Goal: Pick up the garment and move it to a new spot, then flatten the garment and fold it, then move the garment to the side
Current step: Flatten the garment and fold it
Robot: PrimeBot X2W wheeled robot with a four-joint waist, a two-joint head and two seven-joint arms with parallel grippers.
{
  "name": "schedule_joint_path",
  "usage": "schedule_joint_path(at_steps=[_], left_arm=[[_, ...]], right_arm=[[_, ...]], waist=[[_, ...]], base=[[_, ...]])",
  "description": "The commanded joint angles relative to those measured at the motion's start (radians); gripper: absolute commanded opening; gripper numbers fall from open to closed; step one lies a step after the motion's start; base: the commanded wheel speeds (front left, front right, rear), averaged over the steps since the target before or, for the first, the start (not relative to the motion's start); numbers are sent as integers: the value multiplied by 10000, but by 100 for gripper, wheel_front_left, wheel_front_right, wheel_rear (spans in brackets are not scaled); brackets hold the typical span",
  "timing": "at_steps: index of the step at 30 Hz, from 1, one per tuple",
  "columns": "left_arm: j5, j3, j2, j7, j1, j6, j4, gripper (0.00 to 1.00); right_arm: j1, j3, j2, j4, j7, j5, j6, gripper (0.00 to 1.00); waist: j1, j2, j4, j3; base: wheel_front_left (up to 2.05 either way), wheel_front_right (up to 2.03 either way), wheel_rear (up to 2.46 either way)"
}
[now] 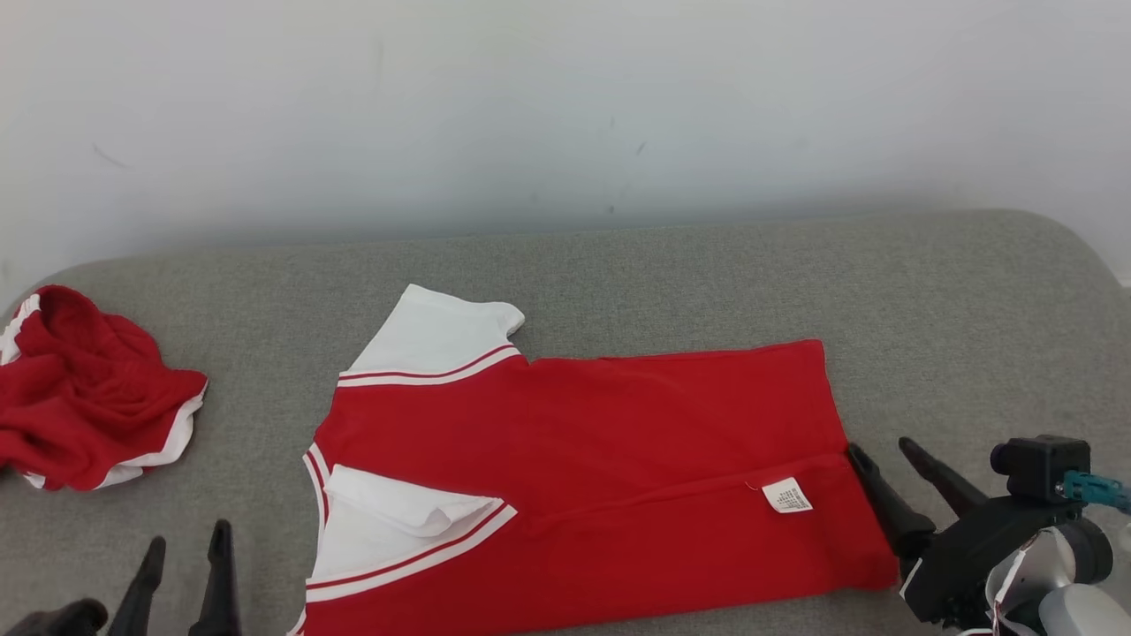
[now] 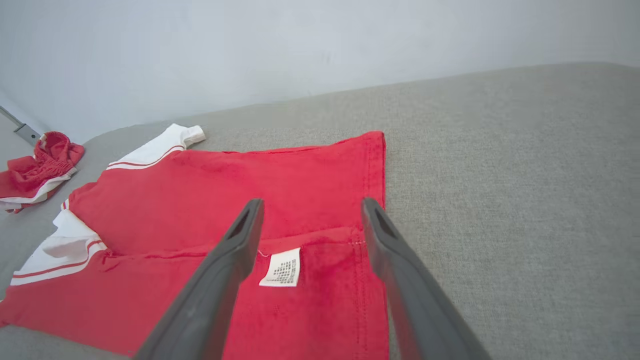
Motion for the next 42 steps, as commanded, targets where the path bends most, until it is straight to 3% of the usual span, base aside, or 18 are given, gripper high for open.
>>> schedule_joint_path(at_steps=[1,9,19,29,38,42], left_arm=[[332,143,5,-82,-174,114,-144,100],[1700,944,-429,-95,-54,445,-940,100],[2216,1232,-700,-99,-206,37,-672,100],[1899,949,-534,324,-2178,-1048,284,100],[1313,579,-582,1410,-4966,-2450,2539,100],[1033,623,-602,1717,-6185,-2837,3634,100]], right_arm=[[-133,-83,-1,-49,-295,-277,-19,100],[-280,-409,379,150,-2046,-1327,-19,100],[-640,-548,823,752,-2520,-1850,-19,100],[-1773,-366,1026,1173,-2331,-2271,-19,100],[-2909,121,1232,1658,-2655,-2245,-19,100],[-3240,251,1291,1822,-2847,-2181,-19,100]], waist=[[-1,-1,24,-2],[-1,-1,32,180],[-1,-1,-104,508],[-1,-1,-450,1050],[-1,-1,-1056,2018],[-1,-1,-1359,2501]], base=[[0,0,0],[0,0,0],[0,0,0],[0,0,0],[0,0,0],[0,0,0]])
